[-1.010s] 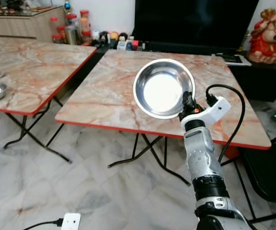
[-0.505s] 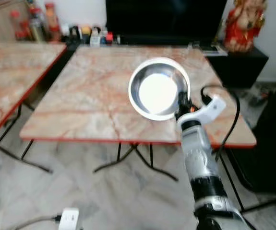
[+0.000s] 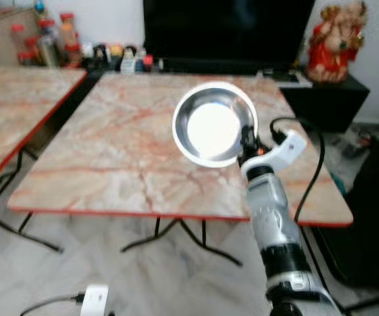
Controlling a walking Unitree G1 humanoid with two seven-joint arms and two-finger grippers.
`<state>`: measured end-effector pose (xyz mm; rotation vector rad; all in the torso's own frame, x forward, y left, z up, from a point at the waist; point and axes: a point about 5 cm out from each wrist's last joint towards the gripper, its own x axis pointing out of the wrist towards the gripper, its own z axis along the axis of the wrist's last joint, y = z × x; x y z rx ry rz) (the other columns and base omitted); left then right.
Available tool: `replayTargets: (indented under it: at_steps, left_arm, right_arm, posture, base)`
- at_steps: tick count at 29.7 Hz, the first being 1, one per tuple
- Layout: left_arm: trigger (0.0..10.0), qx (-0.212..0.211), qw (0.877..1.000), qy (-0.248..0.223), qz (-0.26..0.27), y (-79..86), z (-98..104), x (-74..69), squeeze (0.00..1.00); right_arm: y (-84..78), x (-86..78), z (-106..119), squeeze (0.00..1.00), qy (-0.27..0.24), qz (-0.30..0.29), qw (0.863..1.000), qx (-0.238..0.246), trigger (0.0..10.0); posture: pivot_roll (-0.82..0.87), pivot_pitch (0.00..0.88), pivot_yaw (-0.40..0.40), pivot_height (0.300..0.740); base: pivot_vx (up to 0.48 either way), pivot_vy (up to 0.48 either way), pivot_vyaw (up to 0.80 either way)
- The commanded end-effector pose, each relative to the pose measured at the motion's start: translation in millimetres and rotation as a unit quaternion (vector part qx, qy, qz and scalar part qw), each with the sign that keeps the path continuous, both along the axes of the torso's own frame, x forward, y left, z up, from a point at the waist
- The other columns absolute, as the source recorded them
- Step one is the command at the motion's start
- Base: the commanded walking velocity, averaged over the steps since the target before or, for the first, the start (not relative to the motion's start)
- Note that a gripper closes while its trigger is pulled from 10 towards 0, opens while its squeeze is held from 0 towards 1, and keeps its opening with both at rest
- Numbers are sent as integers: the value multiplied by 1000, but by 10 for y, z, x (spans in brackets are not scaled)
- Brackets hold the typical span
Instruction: Setting the table
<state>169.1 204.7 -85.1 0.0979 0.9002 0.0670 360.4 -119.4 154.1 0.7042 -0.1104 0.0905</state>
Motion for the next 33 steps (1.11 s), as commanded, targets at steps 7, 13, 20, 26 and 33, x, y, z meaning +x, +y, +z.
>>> replayTargets:
  at_steps: [7,13,20,26,33]
  left_arm:
    - [10000,-7,1000,3,-1,-49,-5,15,0]
    - [10000,-7,1000,2,-3,-53,0,29,0]
    - [10000,-7,1000,4,-3,-53,-4,20,0]
    - [10000,-6,1000,3,-1,-51,-5,16,0]
    - [10000,-10,1000,5,0,-50,-11,3,0]
  right_arm:
    - [14,16,61,0,-8,-1,1000,10,10000]
    - [82,-3,57,0,-13,24,1000,-6,10000]
    - [95,-5,40,0,-8,27,1000,1,10000]
    - [137,-40,-29,0,6,42,999,-6,10000]
    - [119,-68,-157,0,47,32,998,-24,10000]
  posture:
    - [-46,0,-35,740]
    - [-48,0,-34,740]
    - [-45,0,-37,740]
    - [-45,0,-38,740]
    - [-50,0,-35,740]
  base:
    - [314,0,0]
    - [316,0,317]
    - [318,0,229]
    - [302,0,0]
    - [0,0,0]
